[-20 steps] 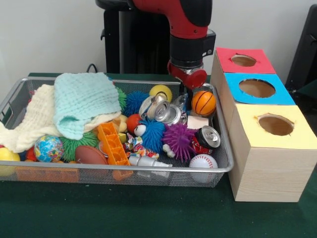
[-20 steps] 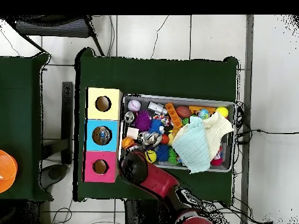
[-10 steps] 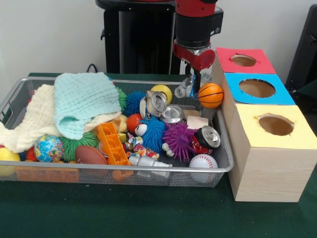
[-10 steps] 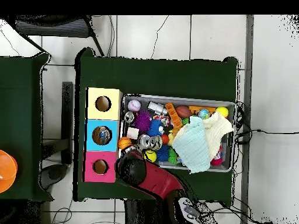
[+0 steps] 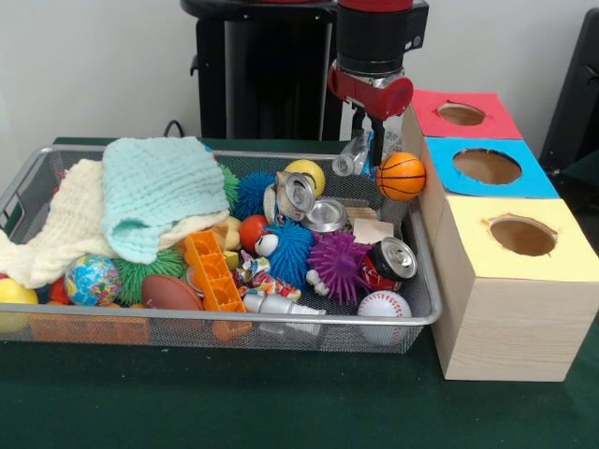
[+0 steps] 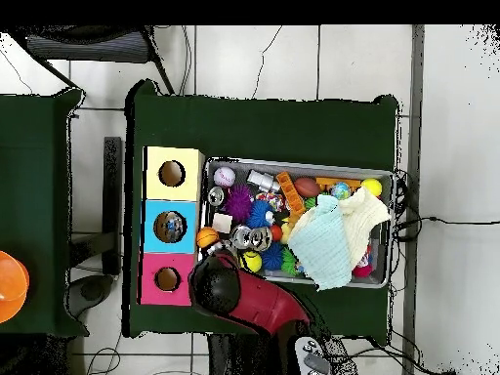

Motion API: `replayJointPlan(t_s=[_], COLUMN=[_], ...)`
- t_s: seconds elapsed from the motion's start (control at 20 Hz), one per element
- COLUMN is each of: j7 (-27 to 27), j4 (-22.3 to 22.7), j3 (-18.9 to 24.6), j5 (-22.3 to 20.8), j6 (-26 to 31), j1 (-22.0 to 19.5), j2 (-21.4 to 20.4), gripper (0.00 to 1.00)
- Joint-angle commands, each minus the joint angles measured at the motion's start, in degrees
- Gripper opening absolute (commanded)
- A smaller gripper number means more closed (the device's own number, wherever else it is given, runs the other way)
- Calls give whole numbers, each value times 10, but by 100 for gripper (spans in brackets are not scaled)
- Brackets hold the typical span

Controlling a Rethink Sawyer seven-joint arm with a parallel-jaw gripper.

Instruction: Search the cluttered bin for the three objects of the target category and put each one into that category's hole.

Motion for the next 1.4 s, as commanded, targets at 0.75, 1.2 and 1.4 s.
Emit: replayJointPlan(t_s=[0.75, 1.2, 1.4], j7=[-87, -69, -14], j4=[-169, -174, -144], j3=[74, 97, 82], j5=[-143, -174, -153], j6=[138, 178, 209], j1=[-68, -94, -63], j2=[2, -15, -64], gripper=[0, 0, 0])
